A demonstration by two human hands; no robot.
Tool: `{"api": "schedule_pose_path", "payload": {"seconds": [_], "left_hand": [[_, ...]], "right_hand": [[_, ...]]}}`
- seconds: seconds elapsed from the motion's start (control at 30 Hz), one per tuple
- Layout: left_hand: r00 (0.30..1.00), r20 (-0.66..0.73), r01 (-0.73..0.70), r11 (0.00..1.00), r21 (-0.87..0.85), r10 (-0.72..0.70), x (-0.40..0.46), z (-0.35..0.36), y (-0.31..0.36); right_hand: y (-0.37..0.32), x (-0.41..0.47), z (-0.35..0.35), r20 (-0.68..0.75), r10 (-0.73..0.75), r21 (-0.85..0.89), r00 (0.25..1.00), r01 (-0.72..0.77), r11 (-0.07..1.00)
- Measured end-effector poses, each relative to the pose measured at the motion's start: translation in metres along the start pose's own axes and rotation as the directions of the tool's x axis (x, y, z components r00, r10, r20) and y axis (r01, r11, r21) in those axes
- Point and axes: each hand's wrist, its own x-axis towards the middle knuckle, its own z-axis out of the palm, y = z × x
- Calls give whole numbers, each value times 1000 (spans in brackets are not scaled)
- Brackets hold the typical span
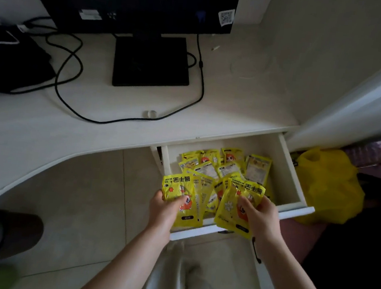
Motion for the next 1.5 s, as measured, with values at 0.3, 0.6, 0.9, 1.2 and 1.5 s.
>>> {"api": "schedule_pose_path", "payload": {"seconds": [0.3, 0.6, 0.9, 1.2, 1.5], "left_hand": [[992, -112, 63, 998, 18, -60, 39, 63, 7], [945, -190, 252, 963, -94, -265, 61, 96, -13], [951, -191, 244, 970, -24, -244, 77, 102, -32], [990, -105, 131, 920, 369, -99, 71, 92, -37], [997, -68, 67, 918, 390, -44, 37, 79, -17]], "right_hand": [[-17, 88, 22, 160, 52, -23, 986, -49, 999], [28, 158, 40, 292, 163, -214, 942, -102, 971], [50, 194, 28, 389, 192, -422, 901, -12, 907], [46, 191, 6, 413, 242, -607, 878, 68, 791], [6, 182, -26, 435, 220, -725, 873, 194, 661]]}}
